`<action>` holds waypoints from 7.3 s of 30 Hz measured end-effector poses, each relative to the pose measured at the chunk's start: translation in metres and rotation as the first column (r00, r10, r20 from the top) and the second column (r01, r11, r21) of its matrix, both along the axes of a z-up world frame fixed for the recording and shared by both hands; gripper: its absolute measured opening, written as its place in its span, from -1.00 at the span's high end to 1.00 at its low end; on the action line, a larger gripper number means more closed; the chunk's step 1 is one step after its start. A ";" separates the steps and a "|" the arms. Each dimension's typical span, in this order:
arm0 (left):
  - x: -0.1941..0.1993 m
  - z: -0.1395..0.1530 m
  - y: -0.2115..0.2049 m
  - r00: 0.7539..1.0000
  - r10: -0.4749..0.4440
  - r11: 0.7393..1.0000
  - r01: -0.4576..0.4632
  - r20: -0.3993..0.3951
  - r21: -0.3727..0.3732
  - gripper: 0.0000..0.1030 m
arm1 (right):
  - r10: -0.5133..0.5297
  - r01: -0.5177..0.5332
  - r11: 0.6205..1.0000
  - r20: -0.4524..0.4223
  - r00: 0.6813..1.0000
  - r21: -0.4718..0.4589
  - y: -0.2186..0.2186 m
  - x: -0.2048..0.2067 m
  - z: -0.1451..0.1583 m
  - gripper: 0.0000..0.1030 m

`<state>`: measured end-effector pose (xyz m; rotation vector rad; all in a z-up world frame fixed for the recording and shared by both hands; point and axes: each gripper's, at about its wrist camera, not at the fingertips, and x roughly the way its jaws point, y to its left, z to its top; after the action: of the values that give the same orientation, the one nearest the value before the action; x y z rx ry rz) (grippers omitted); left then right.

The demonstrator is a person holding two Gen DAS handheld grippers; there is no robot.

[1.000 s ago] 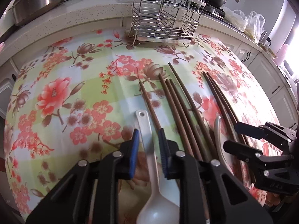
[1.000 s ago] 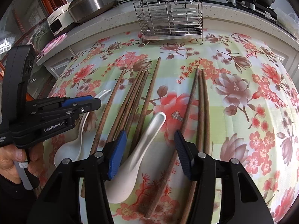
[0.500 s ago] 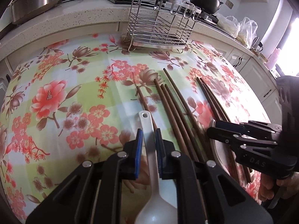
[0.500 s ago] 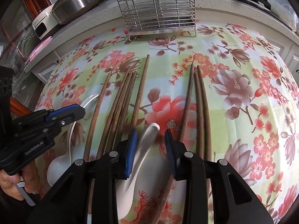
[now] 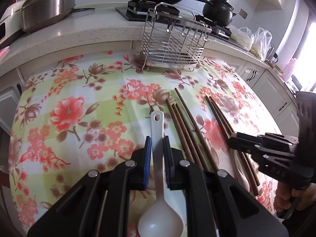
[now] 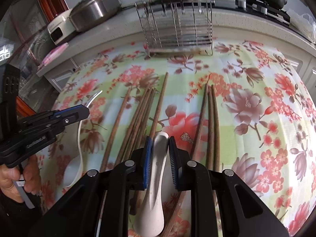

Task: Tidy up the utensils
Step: 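Grasp one white spoon with the left tool while the right tool grasps the other spoon, then carry both spoons into the wire rack and open both tools to release them, then move both tools back down toward the chopsticks on the table, then grasp a wooden chopstick with the left tool while the right tool grasps another chopstick, then lift both chopsticks to the wire rack and drop the left tool's chopstick in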

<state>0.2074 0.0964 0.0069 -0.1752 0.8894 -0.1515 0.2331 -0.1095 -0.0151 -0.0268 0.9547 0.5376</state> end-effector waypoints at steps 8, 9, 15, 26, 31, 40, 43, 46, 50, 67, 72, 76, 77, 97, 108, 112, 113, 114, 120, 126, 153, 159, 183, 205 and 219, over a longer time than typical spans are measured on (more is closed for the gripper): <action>-0.016 0.031 -0.004 0.997 0.031 0.999 -0.034 0.066 0.038 0.77 | 0.014 -0.018 0.999 0.126 0.992 0.035 -0.018 -0.022 0.043 0.63; -0.019 0.037 -0.006 0.996 0.035 0.998 -0.038 0.076 0.040 0.77 | 0.014 -0.020 0.999 0.138 0.990 0.038 -0.020 -0.023 0.047 0.63; -0.021 0.055 -0.012 0.991 0.058 0.997 -0.064 0.124 0.046 0.78 | 0.012 -0.022 0.999 0.201 0.979 0.045 -0.025 -0.022 0.068 0.63; 0.002 0.089 -0.015 0.981 0.080 0.995 -0.090 0.176 0.047 0.78 | 0.008 -0.022 0.998 0.258 0.966 0.053 -0.026 0.005 0.104 0.64; 0.029 0.129 -0.019 0.972 0.065 0.995 -0.080 0.227 0.056 0.78 | 0.008 -0.023 0.999 0.300 0.954 0.047 -0.023 0.033 0.144 0.64; 0.103 0.224 -0.030 0.933 0.063 0.991 -0.101 0.355 0.089 0.78 | -0.019 -0.007 0.998 0.400 0.916 0.065 -0.008 0.111 0.241 0.64; 0.134 0.243 -0.032 0.926 0.070 0.989 -0.112 0.372 0.094 0.78 | -0.028 -0.003 0.997 0.406 0.914 0.077 0.000 0.140 0.257 0.64; 0.167 0.251 -0.034 0.922 0.084 0.987 -0.128 0.378 0.094 0.78 | -0.041 0.004 0.996 0.391 0.919 0.095 0.004 0.172 0.261 0.64; 0.204 0.242 -0.034 0.922 0.104 0.985 -0.148 0.374 0.093 0.78 | -0.052 0.015 0.994 0.348 0.936 0.108 0.011 0.208 0.249 0.64; 0.243 0.130 -0.030 0.933 0.220 0.968 -0.244 0.284 0.053 0.78 | -0.081 0.073 0.993 0.082 0.993 0.094 0.003 0.259 0.136 0.64; 0.243 0.104 -0.027 0.947 0.246 0.965 -0.260 0.205 0.045 0.77 | -0.085 0.082 0.994 0.029 0.996 0.075 0.000 0.269 0.114 0.63; 0.240 0.095 -0.023 0.950 0.252 0.964 -0.264 0.183 0.042 0.37 | -0.095 0.094 0.995 0.061 0.994 0.024 0.002 0.271 0.109 0.59; 0.239 0.094 -0.022 0.950 0.254 0.963 -0.265 0.183 0.042 0.35 | -0.096 0.095 0.995 0.067 0.993 0.027 0.001 0.272 0.108 0.58; 0.058 0.023 0.012 0.937 0.332 0.942 -0.335 0.104 0.010 0.02 | -0.212 0.221 0.974 0.152 0.965 -0.042 -0.096 0.093 0.018 -0.47; 0.004 -0.034 -0.017 0.963 0.271 0.963 -0.271 -0.005 0.006 0.03 | -0.186 0.192 0.976 0.069 0.980 -0.098 -0.081 0.055 -0.033 -0.46; 0.008 -0.034 -0.026 0.970 0.244 0.970 -0.244 -0.006 0.011 0.03 | -0.169 0.174 0.979 0.063 0.984 -0.106 -0.073 0.057 -0.037 -0.46; 0.009 -0.034 -0.027 0.970 0.243 0.970 -0.242 -0.006 0.015 0.03 | -0.167 0.173 0.979 0.061 0.984 -0.104 -0.071 0.058 -0.037 -0.46; 0.010 -0.034 -0.027 0.970 0.242 0.970 -0.242 -0.006 0.017 0.03 | -0.168 0.175 0.978 0.065 0.984 -0.110 -0.070 0.058 -0.038 -0.46; 0.012 -0.038 -0.031 0.974 0.228 0.974 -0.227 -0.020 0.026 0.03 | -0.152 0.161 0.977 0.076 0.985 -0.138 -0.065 0.061 -0.040 -0.45; 0.012 -0.037 -0.039 0.980 0.199 0.978 -0.196 -0.026 0.074 0.26 | -0.150 0.162 0.975 0.084 0.985 -0.151 -0.065 0.060 -0.039 -0.44; 0.017 -0.049 -0.053 0.982 0.175 0.965 -0.157 -0.071 0.208 0.83 | -0.132 0.143 0.975 0.075 0.988 -0.169 -0.057 0.052 -0.038 -0.32; 0.017 -0.049 -0.046 0.979 0.188 0.964 -0.169 -0.077 0.207 0.84 | -0.104 0.114 0.977 0.068 0.992 -0.178 -0.046 0.048 -0.039 0.05; 0.002 0.011 -0.026 0.977 0.207 0.971 -0.212 0.060 0.109 0.87 | -0.096 0.107 0.993 0.177 0.979 -0.055 -0.067 0.037 0.031 0.82; -0.007 0.028 -0.029 0.976 0.188 0.975 -0.199 0.106 0.103 0.87 | -0.149 0.144 0.975 -0.017 0.989 -0.171 -0.086 0.069 -0.035 0.20; -0.008 0.030 -0.028 0.976 0.188 0.974 -0.200 0.114 0.105 0.87 | -0.136 0.141 0.984 0.051 0.989 -0.113 -0.093 0.065 -0.002 0.84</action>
<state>0.1998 0.0680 0.0364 -0.1436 0.7705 0.0728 0.2977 -0.2028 -0.0168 -0.0760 0.9375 0.3518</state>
